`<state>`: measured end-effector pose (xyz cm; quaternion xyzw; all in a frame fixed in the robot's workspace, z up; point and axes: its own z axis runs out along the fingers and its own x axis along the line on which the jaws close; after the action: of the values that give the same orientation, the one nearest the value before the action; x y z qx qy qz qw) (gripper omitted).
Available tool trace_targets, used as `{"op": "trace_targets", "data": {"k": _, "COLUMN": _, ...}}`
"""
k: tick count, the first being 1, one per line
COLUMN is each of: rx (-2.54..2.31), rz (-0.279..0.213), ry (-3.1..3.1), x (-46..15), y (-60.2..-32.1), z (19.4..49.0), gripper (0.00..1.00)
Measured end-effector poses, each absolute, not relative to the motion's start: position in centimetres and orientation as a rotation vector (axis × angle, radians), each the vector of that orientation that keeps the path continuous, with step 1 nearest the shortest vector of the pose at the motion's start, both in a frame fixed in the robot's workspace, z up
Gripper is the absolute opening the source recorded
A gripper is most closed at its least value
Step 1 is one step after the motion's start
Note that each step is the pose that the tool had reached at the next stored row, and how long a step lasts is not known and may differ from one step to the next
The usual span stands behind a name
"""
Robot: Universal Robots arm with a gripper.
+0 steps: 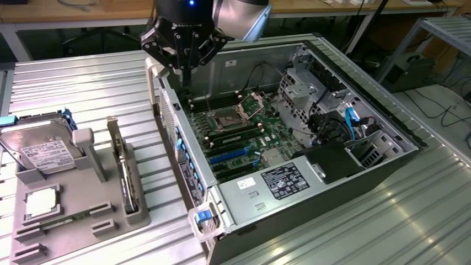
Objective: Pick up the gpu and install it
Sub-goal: 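Reach for the gpu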
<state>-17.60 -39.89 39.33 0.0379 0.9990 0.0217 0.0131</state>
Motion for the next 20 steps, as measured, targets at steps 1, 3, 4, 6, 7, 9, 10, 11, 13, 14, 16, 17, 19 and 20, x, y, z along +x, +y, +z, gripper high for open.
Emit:
{"op": "trace_targets", "data": {"k": 1, "rx": 0.118, "rz": 0.068, "ry": 3.113, "x": -17.7, "y": -39.9, "z": 39.3, "gripper": 0.11}}
{"op": "trace_targets", "data": {"k": 3, "rx": 0.118, "rz": 0.068, "ry": 3.112, "x": -17.9, "y": -39.9, "z": 39.3, "gripper": 0.11}}
{"op": "trace_targets", "data": {"k": 4, "rx": 0.118, "rz": 0.068, "ry": 3.112, "x": -18.0, "y": -39.9, "z": 39.3, "gripper": 0.11}}
{"op": "trace_targets", "data": {"k": 6, "rx": 0.118, "rz": 0.068, "ry": 3.112, "x": -18.2, "y": -39.9, "z": 39.3, "gripper": 0.11}}
{"op": "trace_targets", "data": {"k": 7, "rx": 0.118, "rz": 0.068, "ry": 3.112, "x": -18.3, "y": -39.9, "z": 39.3, "gripper": 0.11}}
{"op": "trace_targets", "data": {"k": 9, "rx": 0.118, "rz": 0.068, "ry": 3.112, "x": -18.5, "y": -39.9, "z": 39.3, "gripper": 0.11}}
{"op": "trace_targets", "data": {"k": 10, "rx": 0.118, "rz": 0.068, "ry": 3.113, "x": -18.6, "y": -39.9, "z": 39.3, "gripper": 0.11}}
{"op": "trace_targets", "data": {"k": 11, "rx": 0.118, "rz": 0.068, "ry": 3.113, "x": -18.6, "y": -39.9, "z": 39.3, "gripper": 0.11}}
{"op": "trace_targets", "data": {"k": 13, "rx": 0.118, "rz": 0.068, "ry": 3.112, "x": -18.8, "y": -39.9, "z": 39.3, "gripper": 0.11}}
{"op": "trace_targets", "data": {"k": 14, "rx": 0.118, "rz": 0.068, "ry": 3.112, "x": -18.9, "y": -39.9, "z": 39.3, "gripper": 0.11}}
{"op": "trace_targets", "data": {"k": 16, "rx": 0.118, "rz": 0.068, "ry": 3.112, "x": -19.1, "y": -39.9, "z": 39.3, "gripper": 0.11}}
{"op": "trace_targets", "data": {"k": 17, "rx": 0.118, "rz": 0.068, "ry": 3.112, "x": -19.2, "y": -39.9, "z": 39.3, "gripper": 0.11}}
{"op": "trace_targets", "data": {"k": 19, "rx": 0.118, "rz": 0.068, "ry": 3.112, "x": -19.3, "y": -39.9, "z": 39.3, "gripper": 0.11}}
{"op": "trace_targets", "data": {"k": 20, "rx": 0.118, "rz": 0.068, "ry": 3.113, "x": -19.4, "y": -39.9, "z": 39.3, "gripper": 0.11}}
